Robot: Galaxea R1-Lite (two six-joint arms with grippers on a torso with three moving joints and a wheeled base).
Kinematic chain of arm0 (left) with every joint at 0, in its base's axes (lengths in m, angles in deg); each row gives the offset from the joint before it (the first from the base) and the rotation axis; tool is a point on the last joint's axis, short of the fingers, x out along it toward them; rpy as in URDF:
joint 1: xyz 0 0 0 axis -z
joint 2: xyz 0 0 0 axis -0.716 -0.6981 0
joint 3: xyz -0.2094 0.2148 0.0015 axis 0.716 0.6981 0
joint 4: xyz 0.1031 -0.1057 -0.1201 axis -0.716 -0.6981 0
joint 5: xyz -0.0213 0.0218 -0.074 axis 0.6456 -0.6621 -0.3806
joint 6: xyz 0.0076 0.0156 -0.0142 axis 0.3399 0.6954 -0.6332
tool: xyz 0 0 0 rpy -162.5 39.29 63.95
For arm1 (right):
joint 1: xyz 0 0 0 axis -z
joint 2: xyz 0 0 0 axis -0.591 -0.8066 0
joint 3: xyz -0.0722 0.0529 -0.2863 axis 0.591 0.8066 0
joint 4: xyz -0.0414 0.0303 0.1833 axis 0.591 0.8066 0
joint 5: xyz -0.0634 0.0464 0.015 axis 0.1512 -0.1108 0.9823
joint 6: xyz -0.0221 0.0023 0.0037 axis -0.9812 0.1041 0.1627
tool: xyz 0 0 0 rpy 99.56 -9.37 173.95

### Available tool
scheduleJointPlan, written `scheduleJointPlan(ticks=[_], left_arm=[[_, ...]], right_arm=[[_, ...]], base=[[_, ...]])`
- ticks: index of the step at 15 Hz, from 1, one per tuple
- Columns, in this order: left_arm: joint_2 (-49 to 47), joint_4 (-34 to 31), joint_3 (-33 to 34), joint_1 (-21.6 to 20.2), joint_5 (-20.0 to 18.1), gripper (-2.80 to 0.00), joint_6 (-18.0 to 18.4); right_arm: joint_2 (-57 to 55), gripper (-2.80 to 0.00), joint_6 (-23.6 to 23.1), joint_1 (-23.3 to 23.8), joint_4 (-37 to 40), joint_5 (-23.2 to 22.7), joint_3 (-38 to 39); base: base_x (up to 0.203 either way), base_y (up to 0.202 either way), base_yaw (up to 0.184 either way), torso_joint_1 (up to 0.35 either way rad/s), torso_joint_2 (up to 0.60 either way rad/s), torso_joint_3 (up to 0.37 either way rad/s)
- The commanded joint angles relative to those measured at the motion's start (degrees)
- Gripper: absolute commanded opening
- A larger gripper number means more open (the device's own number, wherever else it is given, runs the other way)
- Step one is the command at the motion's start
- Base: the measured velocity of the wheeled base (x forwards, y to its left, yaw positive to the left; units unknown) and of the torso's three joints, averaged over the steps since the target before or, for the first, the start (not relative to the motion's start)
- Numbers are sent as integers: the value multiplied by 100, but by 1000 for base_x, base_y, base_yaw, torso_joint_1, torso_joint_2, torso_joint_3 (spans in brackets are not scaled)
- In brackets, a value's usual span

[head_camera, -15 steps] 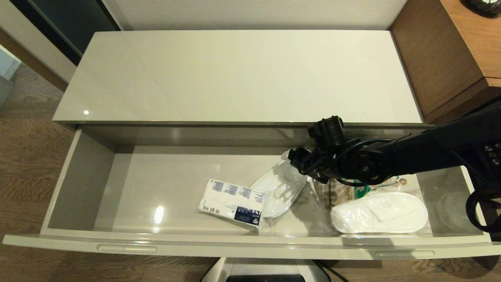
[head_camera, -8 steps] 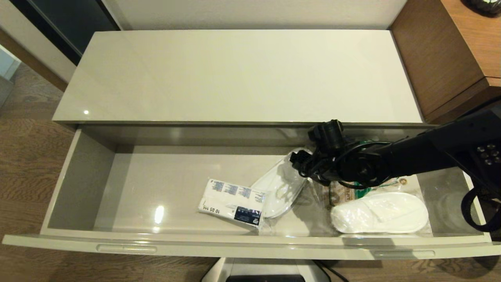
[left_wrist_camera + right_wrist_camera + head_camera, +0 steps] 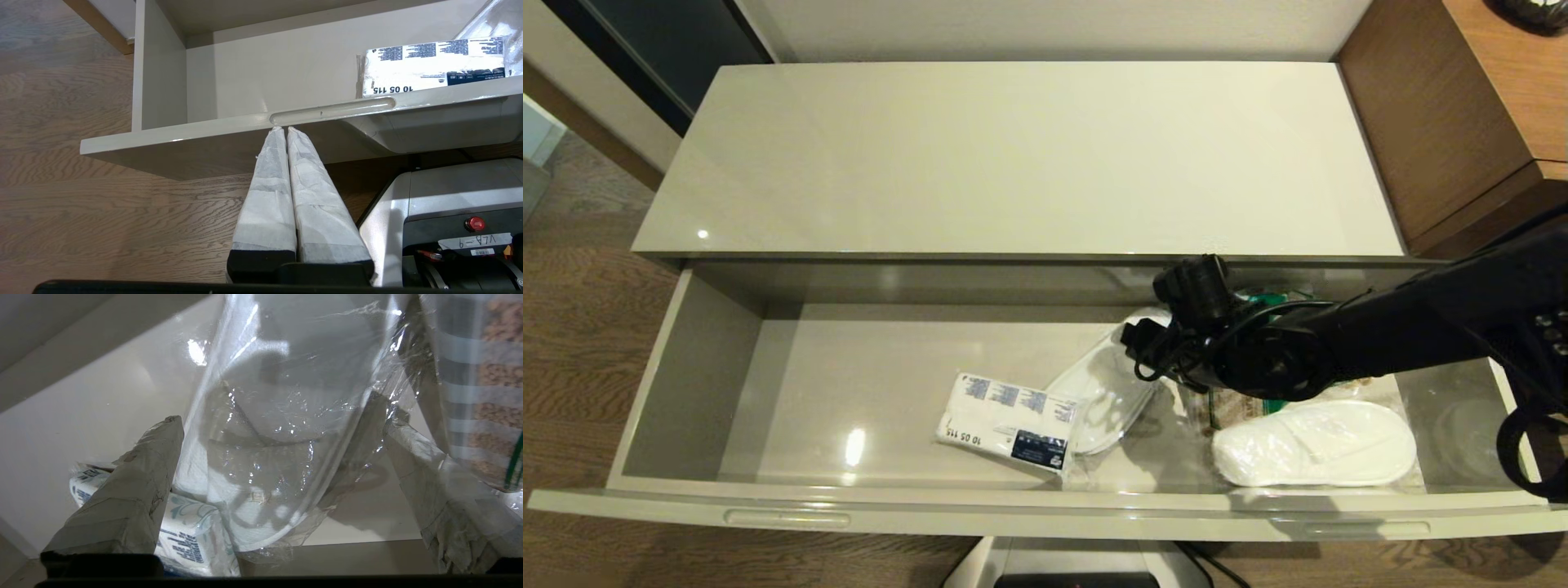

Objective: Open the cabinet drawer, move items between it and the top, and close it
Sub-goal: Take out the disposable slippers from the drawer

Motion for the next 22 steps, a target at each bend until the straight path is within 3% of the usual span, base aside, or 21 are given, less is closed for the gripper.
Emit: scheduleJointPlan(ticks=[1, 22], left_arm=[[-9, 4, 0, 2, 0, -280, 8], [-9, 4, 0, 2, 0, -280, 8]], right_arm=[[-236, 0, 35, -22, -9, 10, -17], [-580, 0, -45, -65, -198, 187, 4]], base=[[0, 0, 0, 0, 0, 0], [0, 0, 0, 0, 0, 0]])
